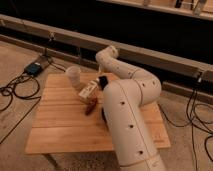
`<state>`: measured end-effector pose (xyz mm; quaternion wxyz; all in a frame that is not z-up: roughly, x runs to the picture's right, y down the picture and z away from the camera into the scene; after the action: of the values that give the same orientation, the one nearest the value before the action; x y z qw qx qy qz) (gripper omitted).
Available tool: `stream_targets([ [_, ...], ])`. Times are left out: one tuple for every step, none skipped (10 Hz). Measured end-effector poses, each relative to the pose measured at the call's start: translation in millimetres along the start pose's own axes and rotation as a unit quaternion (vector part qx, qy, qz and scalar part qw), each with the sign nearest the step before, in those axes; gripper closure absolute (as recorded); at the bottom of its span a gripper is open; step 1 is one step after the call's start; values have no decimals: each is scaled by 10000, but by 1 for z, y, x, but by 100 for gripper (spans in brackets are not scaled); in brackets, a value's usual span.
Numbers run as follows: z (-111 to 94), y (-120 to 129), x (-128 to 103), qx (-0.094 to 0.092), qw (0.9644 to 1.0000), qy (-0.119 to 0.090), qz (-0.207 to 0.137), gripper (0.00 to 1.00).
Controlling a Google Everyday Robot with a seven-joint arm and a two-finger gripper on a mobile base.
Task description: Push the eraser across the table
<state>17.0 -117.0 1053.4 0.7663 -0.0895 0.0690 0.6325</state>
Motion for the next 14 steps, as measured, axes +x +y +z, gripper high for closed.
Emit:
stream_targets([
  [5,0,-2,-6,10000,-19,-22,35],
  [9,-1,-4,1,10000,-33,-43,35],
  [13,-2,-6,9,10000,-42,-55,35],
  [18,-3,-8,27,10000,-47,-76,35],
  [22,-5,-9,54,9999,-47,-90,35],
  [25,-7,-10,72,9999,-44,-97,35],
  [30,-8,-9,89,9999,-12,-116,35],
  [33,-8,-8,98,9998,14,-147,35],
  [37,-7,-7,110,9998,47,-185,35],
  [40,-7,-6,120,9997,68,-205,35],
  [43,-7,-5,135,9996,97,-230,35],
  [45,-8,-4,152,9995,117,-238,35],
  [46,-8,-4,165,9995,137,-240,35],
  [46,-10,-4,192,9994,163,-242,35],
])
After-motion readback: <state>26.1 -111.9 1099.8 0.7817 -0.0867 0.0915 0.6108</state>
